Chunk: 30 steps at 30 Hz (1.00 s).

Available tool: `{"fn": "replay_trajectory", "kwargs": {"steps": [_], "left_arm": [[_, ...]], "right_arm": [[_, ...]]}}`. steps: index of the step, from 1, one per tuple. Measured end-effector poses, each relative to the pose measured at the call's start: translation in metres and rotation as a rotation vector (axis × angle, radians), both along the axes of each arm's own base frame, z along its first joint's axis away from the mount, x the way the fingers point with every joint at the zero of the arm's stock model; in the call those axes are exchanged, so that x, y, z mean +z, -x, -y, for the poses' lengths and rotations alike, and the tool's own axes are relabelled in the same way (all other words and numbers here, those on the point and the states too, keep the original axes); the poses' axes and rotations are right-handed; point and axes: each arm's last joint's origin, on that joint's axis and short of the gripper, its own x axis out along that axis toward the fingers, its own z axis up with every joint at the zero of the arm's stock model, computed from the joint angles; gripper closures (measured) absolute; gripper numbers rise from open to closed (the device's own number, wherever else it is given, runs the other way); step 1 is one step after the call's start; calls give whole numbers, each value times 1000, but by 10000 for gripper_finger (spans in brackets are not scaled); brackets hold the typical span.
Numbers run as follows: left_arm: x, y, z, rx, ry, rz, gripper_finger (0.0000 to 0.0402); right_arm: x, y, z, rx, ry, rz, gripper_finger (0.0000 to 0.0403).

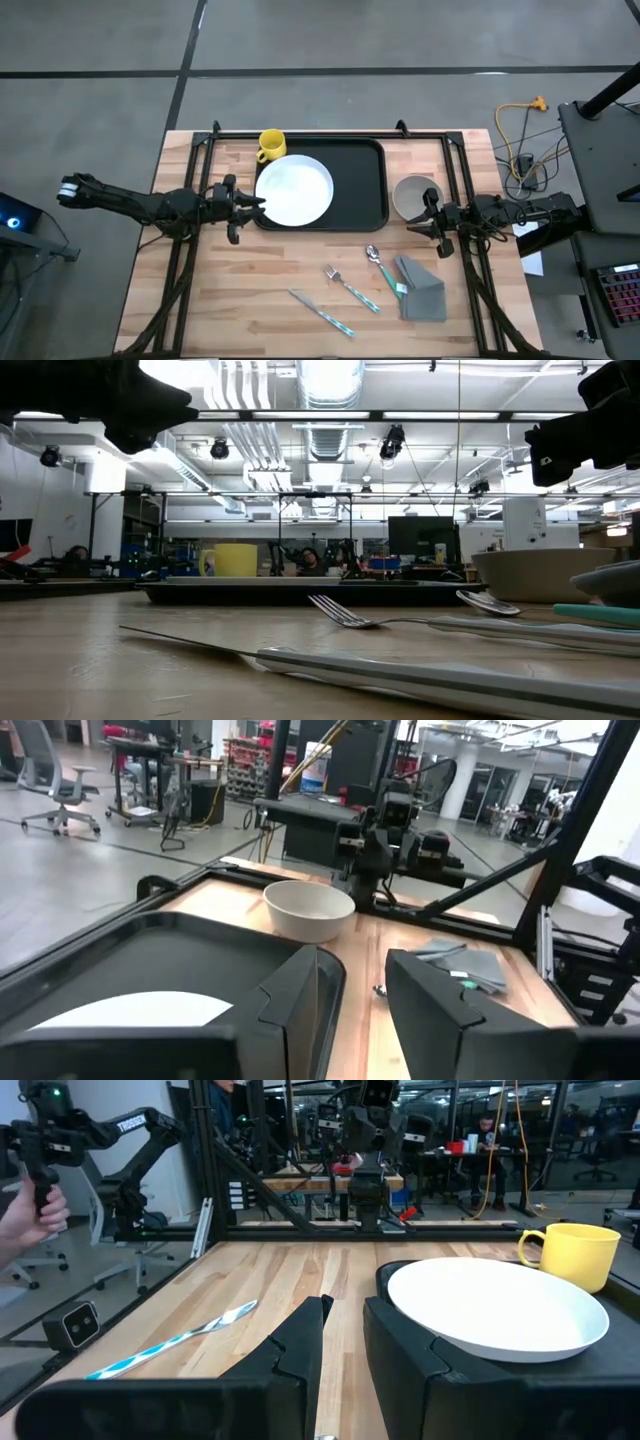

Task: Set up tray
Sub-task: Put the gray bowl on top of the plate on the black serving tray

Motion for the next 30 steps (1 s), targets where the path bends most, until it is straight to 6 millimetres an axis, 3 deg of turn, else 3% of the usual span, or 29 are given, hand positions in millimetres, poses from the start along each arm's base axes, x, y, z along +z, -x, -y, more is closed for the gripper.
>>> {"fn": "replay_trajectory", "kwargs": {"steps": [11, 27, 30], "left_arm": [[14, 18, 3, -207, 9, 150, 299], [-24, 45, -2, -206, 27, 458, 299], [-22, 49, -2, -206, 27, 469, 299]], "right_arm": [[0, 0, 0, 0, -1, -1, 335], [0, 0, 0, 0, 0, 0, 335], [0, 0, 0, 0, -1, 0, 335]]}}
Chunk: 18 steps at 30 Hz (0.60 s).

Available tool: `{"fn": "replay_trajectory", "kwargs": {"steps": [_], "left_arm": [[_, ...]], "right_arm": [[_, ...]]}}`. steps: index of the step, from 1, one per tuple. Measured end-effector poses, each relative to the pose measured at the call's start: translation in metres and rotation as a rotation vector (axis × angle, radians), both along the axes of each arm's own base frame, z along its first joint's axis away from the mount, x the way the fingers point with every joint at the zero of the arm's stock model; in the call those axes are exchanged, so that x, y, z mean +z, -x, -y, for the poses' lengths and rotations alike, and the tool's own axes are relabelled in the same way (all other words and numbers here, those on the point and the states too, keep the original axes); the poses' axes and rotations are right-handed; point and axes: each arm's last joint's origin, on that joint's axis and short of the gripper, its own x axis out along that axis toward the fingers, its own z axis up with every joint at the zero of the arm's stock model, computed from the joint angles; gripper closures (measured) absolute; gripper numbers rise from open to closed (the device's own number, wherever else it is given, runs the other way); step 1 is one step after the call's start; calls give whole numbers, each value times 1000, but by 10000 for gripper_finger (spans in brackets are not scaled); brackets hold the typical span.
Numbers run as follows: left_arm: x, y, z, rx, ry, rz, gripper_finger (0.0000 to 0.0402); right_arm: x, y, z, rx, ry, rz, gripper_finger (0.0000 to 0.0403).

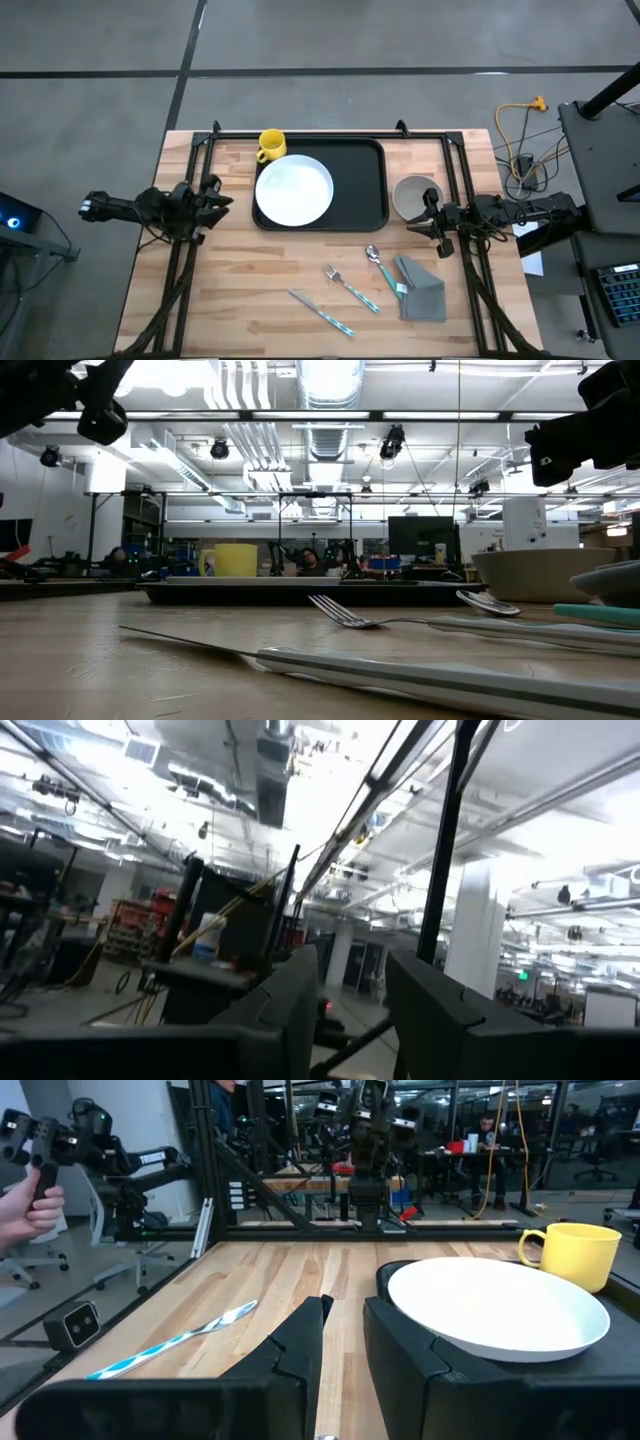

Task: Set up tray
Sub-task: Put the gray bowl on top of the plate on the black serving tray

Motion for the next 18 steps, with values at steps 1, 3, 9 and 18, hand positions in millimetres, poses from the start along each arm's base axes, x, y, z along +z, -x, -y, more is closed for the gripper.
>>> {"fn": "replay_trajectory", "kwargs": {"steps": [1, 3, 9, 18], "left_arm": [[1, 1, 0, 0, 2, 11, 299], [-1, 2, 0, 0, 3, 15, 299], [-2, 2, 0, 0, -1, -6, 299], [0, 5, -1, 0, 3, 25, 299]], "right_arm": [[0, 0, 0, 0, 1, 0, 335], [0, 0, 0, 0, 1, 0, 335], [0, 0, 0, 1, 0, 0, 335], [0, 0, 0, 1, 0, 0, 335]]}}
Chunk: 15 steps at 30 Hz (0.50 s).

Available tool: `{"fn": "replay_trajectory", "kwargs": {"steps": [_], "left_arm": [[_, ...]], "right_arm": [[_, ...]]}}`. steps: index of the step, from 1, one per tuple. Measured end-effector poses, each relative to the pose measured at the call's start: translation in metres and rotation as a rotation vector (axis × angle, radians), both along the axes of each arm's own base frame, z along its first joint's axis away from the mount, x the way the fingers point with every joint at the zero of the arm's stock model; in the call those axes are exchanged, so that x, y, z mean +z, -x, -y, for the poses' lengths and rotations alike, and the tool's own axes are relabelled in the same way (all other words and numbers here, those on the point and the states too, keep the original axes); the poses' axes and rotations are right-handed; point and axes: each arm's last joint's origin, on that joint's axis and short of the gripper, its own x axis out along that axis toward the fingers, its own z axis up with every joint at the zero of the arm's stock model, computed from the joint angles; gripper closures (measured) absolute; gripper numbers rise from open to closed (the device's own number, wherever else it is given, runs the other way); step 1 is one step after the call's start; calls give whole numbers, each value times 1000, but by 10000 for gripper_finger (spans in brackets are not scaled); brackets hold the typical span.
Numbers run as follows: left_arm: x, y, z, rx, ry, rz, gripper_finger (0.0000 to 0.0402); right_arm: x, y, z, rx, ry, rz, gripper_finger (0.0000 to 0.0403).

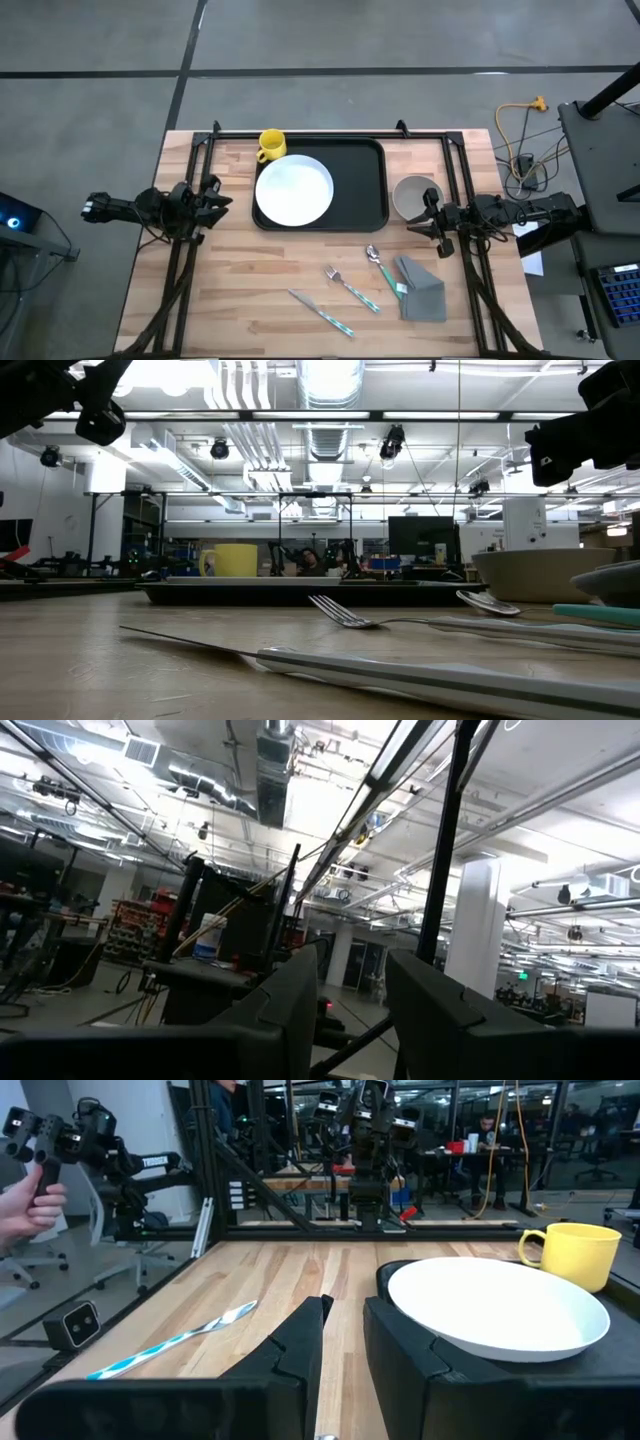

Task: Set up tray
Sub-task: Put the gray bowl on top of the plate on the black serving tray

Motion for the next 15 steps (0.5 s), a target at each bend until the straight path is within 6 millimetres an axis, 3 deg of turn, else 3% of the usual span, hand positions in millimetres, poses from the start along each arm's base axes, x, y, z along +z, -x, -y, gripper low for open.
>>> {"fn": "replay_trajectory", "kwargs": {"steps": [10, 15], "left_arm": [[-10, -5, 2, -3, -96, -113, 299], [-14, -6, 8, -158, -252, -125, 299]], "right_arm": [[0, 0, 0, 0, 1, 0, 335], [0, 0, 0, 0, 1, 1, 335]]}}
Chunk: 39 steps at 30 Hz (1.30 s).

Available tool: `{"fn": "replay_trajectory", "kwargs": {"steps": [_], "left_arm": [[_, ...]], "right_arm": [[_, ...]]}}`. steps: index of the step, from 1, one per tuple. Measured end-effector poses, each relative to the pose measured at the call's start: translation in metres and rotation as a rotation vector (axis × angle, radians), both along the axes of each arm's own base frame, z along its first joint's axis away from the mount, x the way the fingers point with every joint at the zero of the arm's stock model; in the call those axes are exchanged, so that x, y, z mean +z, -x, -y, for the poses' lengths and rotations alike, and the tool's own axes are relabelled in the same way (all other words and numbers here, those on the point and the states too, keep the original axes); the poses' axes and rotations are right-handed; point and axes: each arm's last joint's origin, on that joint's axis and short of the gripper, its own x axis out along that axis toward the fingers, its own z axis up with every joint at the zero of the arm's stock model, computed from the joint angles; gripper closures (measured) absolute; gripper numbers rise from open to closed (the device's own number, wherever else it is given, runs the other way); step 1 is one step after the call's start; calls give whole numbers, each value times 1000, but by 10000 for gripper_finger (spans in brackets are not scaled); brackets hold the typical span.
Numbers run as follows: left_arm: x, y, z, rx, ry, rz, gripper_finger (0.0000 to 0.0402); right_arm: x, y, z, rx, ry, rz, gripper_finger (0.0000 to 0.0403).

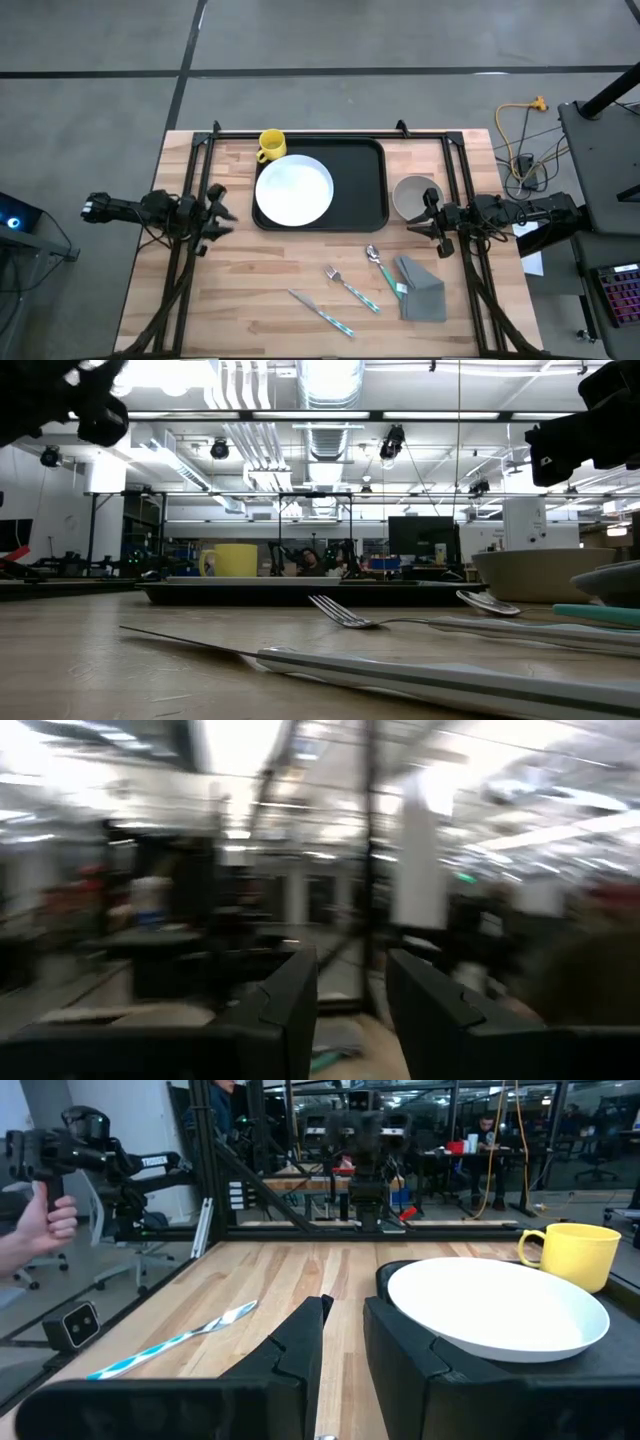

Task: Set up tray
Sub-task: Put the gray bowl on top of the plate on the black serving tray

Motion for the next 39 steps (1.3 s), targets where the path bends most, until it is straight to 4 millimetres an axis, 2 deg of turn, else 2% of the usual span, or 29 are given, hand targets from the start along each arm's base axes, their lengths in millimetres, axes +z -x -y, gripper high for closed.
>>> {"fn": "replay_trajectory", "kwargs": {"steps": [3, 6, 15, 32, 39], "left_arm": [[-2, 1, 3, -111, -52, -11, 299], [-2, 0, 3, -116, -44, -18, 299], [-13, -4, -3, 109, 21, -150, 299], [-27, -6, -3, 141, -144, -270, 299], [-26, -6, -3, 141, -142, -260, 299]], "right_arm": [[0, 0, 0, 0, -1, 0, 335], [0, 0, 0, 0, 0, 0, 335], [0, 0, 0, 0, 0, 0, 335], [0, 0, 0, 0, 0, 0, 335], [0, 0, 0, 0, 0, 0, 335]]}}
